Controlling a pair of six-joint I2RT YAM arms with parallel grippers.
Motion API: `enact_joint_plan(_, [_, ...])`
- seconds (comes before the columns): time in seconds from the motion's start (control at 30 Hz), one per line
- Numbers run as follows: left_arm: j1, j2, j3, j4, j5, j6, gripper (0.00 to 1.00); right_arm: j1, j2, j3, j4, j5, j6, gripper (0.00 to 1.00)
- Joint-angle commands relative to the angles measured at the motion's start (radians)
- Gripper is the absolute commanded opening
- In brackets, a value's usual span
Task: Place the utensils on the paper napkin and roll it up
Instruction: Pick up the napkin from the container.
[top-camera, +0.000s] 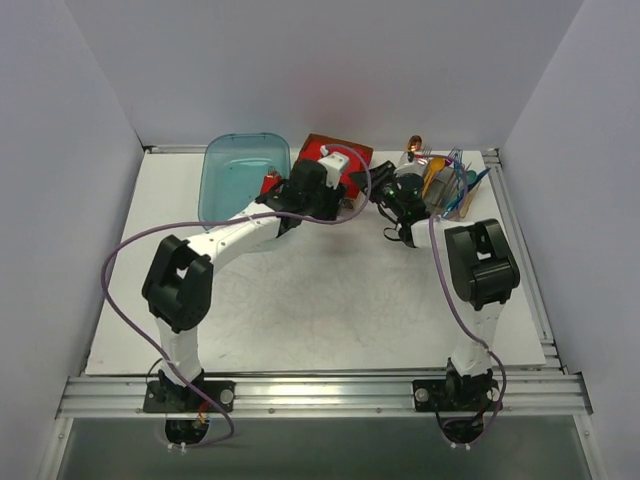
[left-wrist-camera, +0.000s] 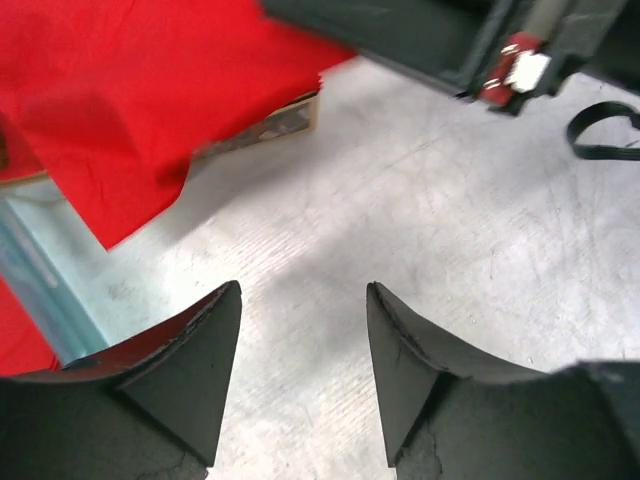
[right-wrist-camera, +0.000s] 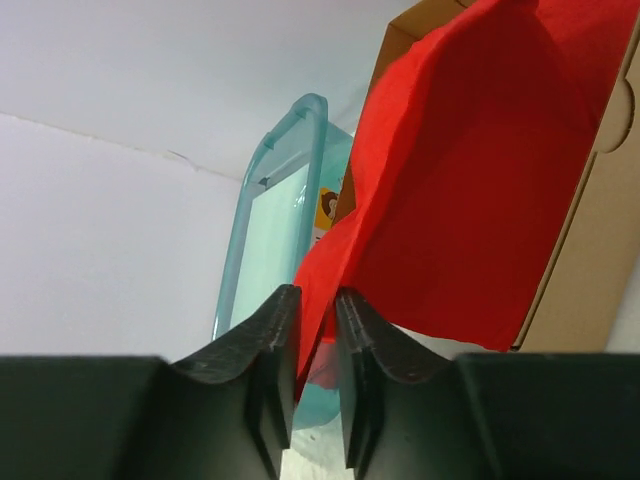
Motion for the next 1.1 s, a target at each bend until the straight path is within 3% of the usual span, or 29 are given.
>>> enact_joint_plan(0.0, [0.056, -0.144, -0.061, 0.111, 0.059, -0.08, 0.63, -0.014, -0.021, 0.019, 0.071, 0.011, -0.014, 0.2])
enact_joint_plan(0.27, [0.094, -0.175, -0.122, 0.127, 0.019, -0.142, 0.72, -0.037, -0.024, 0.035, 0.045, 0.014, -0.024, 0.01])
enact_joint_plan(0.43, [0.097, -0.168, -0.169, 0.18, -0.042, -0.208, 0.78, -0.04, -0.006, 0.043, 0.059, 0.008, -0.015, 0.0])
enact_joint_plan(0.63, [0.082, -0.12, -0.18, 0.175, -0.214, -0.34, 0.84, -0.045, -0.001, 0.042, 0.076, 0.003, -0.012, 0.0])
enact_joint_plan(1.07, [0.048, 0.013, -0.114, 0.269, -0.424, -0.658, 0.78, -0.054, 0.014, 0.035, 0.096, 0.0, -0.012, 0.0])
